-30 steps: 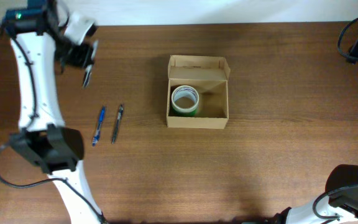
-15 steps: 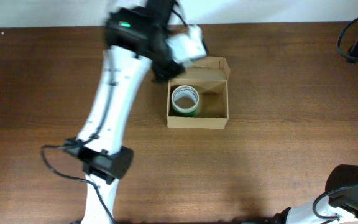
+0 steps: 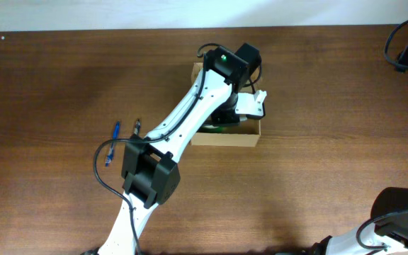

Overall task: Pack container
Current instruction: 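Carry the black marker into the box and release it, then move the left gripper back to the blue pen and grasp it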

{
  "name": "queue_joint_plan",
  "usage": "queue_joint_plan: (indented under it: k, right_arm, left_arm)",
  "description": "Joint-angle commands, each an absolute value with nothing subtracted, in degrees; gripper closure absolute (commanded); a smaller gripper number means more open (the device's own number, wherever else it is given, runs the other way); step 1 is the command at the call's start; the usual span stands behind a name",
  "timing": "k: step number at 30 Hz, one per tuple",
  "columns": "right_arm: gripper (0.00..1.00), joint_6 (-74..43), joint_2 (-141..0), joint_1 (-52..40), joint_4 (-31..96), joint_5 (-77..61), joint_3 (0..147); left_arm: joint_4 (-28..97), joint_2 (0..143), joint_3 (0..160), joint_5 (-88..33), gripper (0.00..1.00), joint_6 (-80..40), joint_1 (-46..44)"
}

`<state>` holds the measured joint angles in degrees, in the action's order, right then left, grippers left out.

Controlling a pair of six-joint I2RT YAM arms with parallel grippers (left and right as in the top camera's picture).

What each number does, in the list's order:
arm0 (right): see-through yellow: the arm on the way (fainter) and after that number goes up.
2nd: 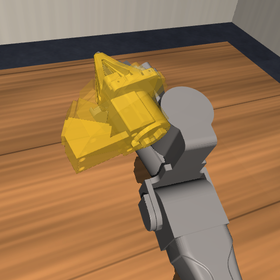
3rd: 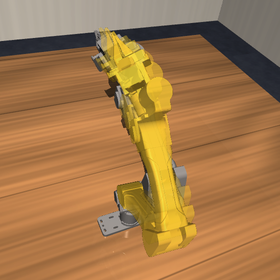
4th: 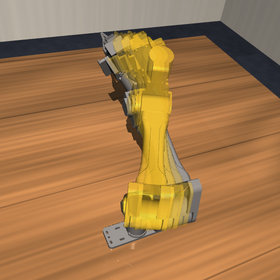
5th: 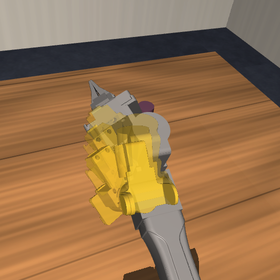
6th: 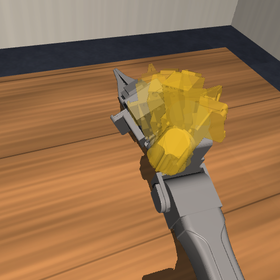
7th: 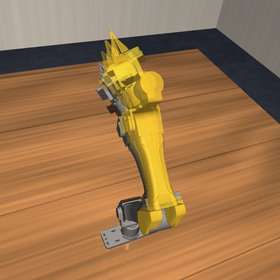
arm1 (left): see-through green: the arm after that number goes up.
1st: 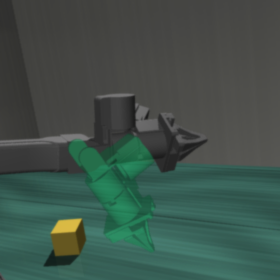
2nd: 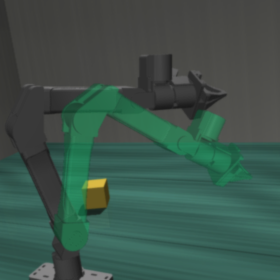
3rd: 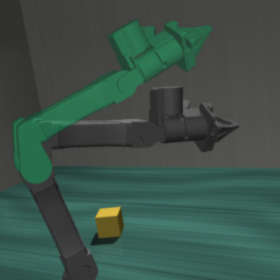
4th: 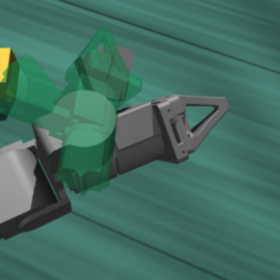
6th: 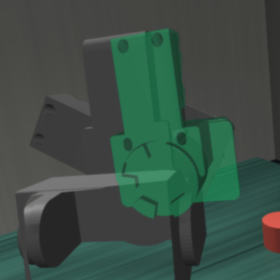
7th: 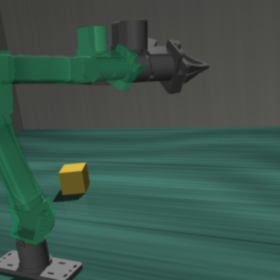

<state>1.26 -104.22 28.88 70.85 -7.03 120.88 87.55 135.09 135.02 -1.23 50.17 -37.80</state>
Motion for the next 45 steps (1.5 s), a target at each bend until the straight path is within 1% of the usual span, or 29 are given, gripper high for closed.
queue_joint_plan:
  k: [1,9,22,23,24,25,26,27,30,33,38,40,42,45]
  right_arm:
    - [0.01,0.54,-104.75,28.91,70.89,-7.53,121.27]
    - [0.01,0.54,-104.75,28.91,70.89,-7.53,121.27]
    - [0.01,0.56,-104.75,28.91,70.89,-7.53,121.27]
    - [0.01,0.54,-104.75,28.91,70.89,-7.53,121.27]
    - [0.01,0.56,-104.75,28.91,70.89,-7.53,121.27]
    - [0.01,0.56,-104.75,28.91,70.89,-7.53,121.27]
    - [0.01,0.56,-104.75,28.91,70.89,-7.53,121.27]
    - [0.01,0.54,-104.75,28.91,70.89,-7.53,121.27]
    - [0.01,0.56,-104.75,28.91,70.89,-7.53,121.27]
    - [0.01,0.56,-104.75,28.91,70.89,-7.53,121.27]
    - [0.01,0.56,-104.75,28.91,70.89,-7.53,121.27]
    - [0.01,0.56,-104.75,28.91,70.89,-7.53,121.27]
    - [0.01,0.56,-104.75,28.91,70.89,-7.53,121.27]
    - [0.01,0.56,-104.75,28.91,70.89,-7.53,121.27]
  left_arm:
    - [87.18,135.72,135.04,-2.20,0.99,51.33,-37.71]
    - [86.13,137.16,135.04,-4.29,0.98,51.31,-37.85]
    - [86.96,138.87,135.04,-3.62,0.98,52.38,-38.00]
    - [86.96,138.87,135.04,-3.55,0.95,52.38,-38.00]
    - [87.02,138.87,135.04,-3.51,0.88,52.31,-38.00]
    - [87.18,138.87,135.04,-2.90,0.75,51.79,-38.00]
    - [87.22,138.87,135.04,-1.69,0.65,50.63,-38.02]
    - [87.20,138.85,135.04,0.19,0.62,48.90,-38.06]
    - [87.24,138.12,135.04,2.87,0.56,44.97,-38.09]
    - [87.13,135.26,135.04,2.90,0.55,43.70,-37.91]
    - [84.93,124.97,135.04,4.86,0.54,38.65,-36.32]
    - [83.59,119.92,134.89,6.15,0.51,35.68,-34.15]
    - [81.52,115.15,133.21,6.09,0.51,32.91,-31.03]
    - [76.18,106.28,124.22,6.07,0.47,27.79,-23.59]
